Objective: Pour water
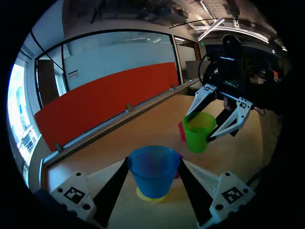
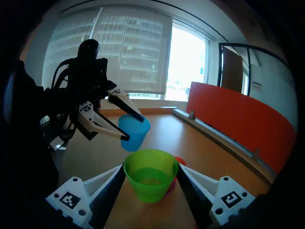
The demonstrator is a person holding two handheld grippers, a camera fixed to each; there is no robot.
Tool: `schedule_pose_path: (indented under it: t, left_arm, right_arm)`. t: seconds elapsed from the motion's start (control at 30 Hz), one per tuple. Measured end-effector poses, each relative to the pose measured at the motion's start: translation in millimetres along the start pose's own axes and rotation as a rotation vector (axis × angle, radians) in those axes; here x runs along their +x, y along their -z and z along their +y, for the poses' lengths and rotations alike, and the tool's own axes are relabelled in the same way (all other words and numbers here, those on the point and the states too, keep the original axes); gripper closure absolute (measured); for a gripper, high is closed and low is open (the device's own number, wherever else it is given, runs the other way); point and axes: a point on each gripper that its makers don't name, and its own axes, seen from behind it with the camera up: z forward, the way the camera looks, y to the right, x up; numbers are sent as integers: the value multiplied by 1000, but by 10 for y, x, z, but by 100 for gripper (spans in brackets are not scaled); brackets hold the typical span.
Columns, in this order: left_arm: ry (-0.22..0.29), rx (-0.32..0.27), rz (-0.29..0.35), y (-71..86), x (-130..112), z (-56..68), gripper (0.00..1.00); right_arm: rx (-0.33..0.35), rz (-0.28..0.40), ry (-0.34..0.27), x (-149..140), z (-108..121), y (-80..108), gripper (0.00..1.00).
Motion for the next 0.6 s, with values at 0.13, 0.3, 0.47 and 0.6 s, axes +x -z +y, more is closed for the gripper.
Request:
schedule_pose_path:
  t: [0.13, 0.3, 0.47, 0.6]
  left_arm:
    - [-7, -6, -10, 5, -48, 41, 11]
    - [-5, -19, -18, 2, -92, 91, 11]
    - [-3, -38, -35, 2, -161, 153, 11]
    - [-6, -51, -39, 0, -194, 203, 11]
  right_arm:
    - [5, -7, -2, -19, -21, 13, 7]
    - [8, -16, -1, -41, -44, 14, 7]
    - [16, -28, -6, -79, -66, 19, 7]
    - [19, -37, -7, -114, -73, 28, 7]
